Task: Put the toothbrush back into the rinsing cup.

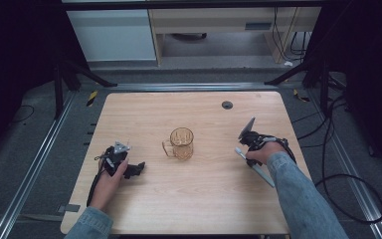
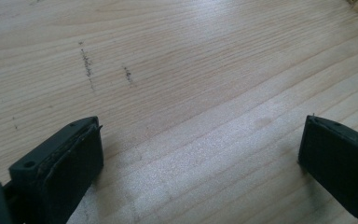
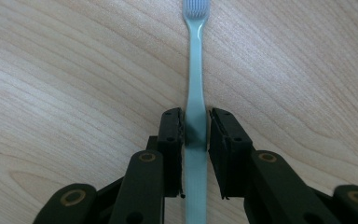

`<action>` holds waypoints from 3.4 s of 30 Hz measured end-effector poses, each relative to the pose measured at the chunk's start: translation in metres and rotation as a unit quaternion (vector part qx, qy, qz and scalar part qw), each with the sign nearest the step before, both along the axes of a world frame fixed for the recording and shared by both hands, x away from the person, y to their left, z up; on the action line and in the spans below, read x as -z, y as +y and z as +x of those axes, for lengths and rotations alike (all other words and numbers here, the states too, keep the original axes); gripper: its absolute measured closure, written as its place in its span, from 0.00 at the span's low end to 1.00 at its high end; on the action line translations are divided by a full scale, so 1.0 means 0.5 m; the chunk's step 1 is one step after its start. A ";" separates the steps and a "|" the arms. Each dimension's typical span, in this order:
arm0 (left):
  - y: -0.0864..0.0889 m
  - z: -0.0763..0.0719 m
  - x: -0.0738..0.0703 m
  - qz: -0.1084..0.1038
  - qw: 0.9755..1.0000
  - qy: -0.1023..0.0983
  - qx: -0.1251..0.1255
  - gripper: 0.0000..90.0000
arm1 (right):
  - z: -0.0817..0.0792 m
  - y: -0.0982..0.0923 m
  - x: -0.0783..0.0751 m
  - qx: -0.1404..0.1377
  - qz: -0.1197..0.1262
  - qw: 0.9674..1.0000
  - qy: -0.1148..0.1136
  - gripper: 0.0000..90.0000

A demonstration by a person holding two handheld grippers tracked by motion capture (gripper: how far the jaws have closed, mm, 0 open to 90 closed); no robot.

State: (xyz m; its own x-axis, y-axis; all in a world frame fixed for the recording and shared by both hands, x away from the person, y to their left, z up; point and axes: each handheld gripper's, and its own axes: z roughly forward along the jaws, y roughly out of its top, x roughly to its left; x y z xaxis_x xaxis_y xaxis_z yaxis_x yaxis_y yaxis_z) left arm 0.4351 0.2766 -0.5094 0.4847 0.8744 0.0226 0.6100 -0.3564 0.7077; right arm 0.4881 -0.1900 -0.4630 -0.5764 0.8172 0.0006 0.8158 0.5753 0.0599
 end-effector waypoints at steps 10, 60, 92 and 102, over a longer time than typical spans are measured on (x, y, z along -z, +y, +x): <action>0.000 0.000 0.000 0.000 1.000 0.000 0.000 0.00 | 0.007 0.002 0.007 -0.002 -0.005 1.000 0.018 0.83; 0.000 0.000 0.000 0.000 1.000 0.000 0.000 0.00 | -0.066 0.038 -0.118 -0.053 0.129 0.977 -0.163 0.88; 0.000 0.000 0.000 0.000 1.000 0.000 0.000 0.00 | -0.160 0.155 -0.116 -0.141 0.196 0.939 -0.247 0.88; 0.000 0.000 0.000 0.000 1.000 0.000 0.000 0.00 | -0.173 0.209 -0.115 -0.172 0.205 0.930 -0.253 0.88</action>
